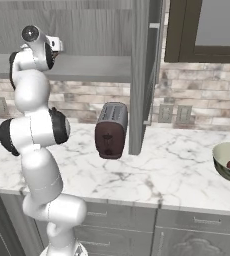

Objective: Pick the onions from the cabinet and place them in one bowl. Pick the squash from the sink and place it in the other bowl.

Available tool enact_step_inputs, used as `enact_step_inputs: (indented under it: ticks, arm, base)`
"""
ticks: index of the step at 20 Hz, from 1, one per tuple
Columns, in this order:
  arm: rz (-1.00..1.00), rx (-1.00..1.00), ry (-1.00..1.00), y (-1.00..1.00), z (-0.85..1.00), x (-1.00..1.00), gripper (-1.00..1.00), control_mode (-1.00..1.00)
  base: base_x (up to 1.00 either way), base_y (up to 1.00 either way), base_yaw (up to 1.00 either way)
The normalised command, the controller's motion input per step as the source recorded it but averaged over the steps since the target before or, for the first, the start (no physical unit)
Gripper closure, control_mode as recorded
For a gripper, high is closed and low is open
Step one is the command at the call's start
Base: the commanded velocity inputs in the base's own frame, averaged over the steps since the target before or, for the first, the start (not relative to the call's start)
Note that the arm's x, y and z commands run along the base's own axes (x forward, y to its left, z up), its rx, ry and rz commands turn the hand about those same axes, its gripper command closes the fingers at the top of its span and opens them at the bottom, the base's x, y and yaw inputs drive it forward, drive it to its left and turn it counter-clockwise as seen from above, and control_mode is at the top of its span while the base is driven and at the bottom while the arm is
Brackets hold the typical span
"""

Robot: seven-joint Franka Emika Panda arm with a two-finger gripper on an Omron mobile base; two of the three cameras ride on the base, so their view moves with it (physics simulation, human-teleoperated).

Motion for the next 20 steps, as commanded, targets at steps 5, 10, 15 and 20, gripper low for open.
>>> enact_step_inputs:
  ticks: [5, 10, 15, 20]
  arm:
    - [-0.02, -0.01, 0.00, 0.11, -0.09, 0.31, -1.00, -1.00]
    - [-0.02, -0.01, 0.00, 0.10, -0.10, 0.32, -1.00, -1.00]
    - [-0.02, -0.01, 0.00, 0.11, -0.07, 0.35, -1.00, -1.00]
    - [-0.01, 0.00, 0.01, 0.06, -0.25, 0.29, -1.00, -1.00]
  base:
    - [0.00, 0.00, 0.00]
    - [0.00, 0.00, 0.00]
    - [0.00, 0.00, 0.00]
    - [0.00, 0.00, 0.00]
